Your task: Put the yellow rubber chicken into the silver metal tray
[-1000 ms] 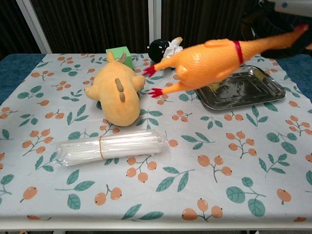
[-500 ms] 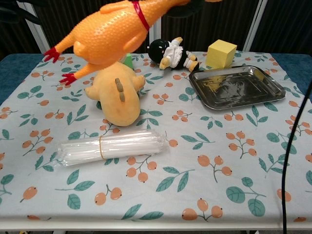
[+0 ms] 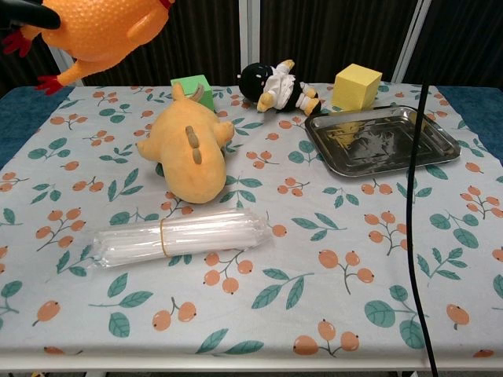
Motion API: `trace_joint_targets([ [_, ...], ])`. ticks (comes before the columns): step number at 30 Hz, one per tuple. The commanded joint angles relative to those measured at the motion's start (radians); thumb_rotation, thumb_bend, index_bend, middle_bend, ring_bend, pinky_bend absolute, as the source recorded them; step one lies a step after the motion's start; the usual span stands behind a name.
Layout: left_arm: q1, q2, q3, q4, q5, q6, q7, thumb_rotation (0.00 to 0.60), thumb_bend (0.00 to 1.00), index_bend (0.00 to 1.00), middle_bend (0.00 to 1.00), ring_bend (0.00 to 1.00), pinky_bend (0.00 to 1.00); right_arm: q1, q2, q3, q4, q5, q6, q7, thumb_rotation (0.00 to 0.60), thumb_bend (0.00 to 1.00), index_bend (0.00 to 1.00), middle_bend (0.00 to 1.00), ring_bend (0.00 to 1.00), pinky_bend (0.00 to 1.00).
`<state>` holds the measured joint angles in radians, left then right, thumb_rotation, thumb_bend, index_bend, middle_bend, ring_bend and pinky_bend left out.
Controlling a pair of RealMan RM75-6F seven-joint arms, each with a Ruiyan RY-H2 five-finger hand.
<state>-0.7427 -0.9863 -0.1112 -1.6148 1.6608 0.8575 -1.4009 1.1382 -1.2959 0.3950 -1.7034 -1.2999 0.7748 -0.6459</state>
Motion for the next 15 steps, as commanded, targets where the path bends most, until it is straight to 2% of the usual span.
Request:
trace_joint_targets([
  [1,-0.018,0.003,0.019,0.004,0.007,-0.005,-0.018,0.600,0.16,0.18,0.16,0.15,0.24,0.021,-0.020,-0.005,0.014,0.035,0.010,-0.025,0.600,0.30,0.90,0.75,0.72,0.98],
  [9,-0.048,-0.010,0.031,0.006,-0.044,-0.044,-0.007,0.600,0.16,0.18,0.16,0.15,0.25,0.051,-0.058,-0.025,0.031,0.086,0.046,-0.058,0.600,0.30,0.91,0.76,0.72,0.98],
  [12,-0.058,-0.019,0.034,0.010,-0.070,-0.067,0.010,0.600,0.17,0.19,0.17,0.15,0.30,0.057,-0.067,-0.031,0.029,0.103,0.058,-0.058,0.600,0.30,0.91,0.76,0.72,0.98],
  [15,-0.062,-0.027,0.033,0.014,-0.100,-0.081,0.031,0.600,0.23,0.22,0.20,0.18,0.36,0.063,-0.066,-0.037,0.027,0.118,0.064,-0.063,0.600,0.30,0.91,0.76,0.73,0.98],
])
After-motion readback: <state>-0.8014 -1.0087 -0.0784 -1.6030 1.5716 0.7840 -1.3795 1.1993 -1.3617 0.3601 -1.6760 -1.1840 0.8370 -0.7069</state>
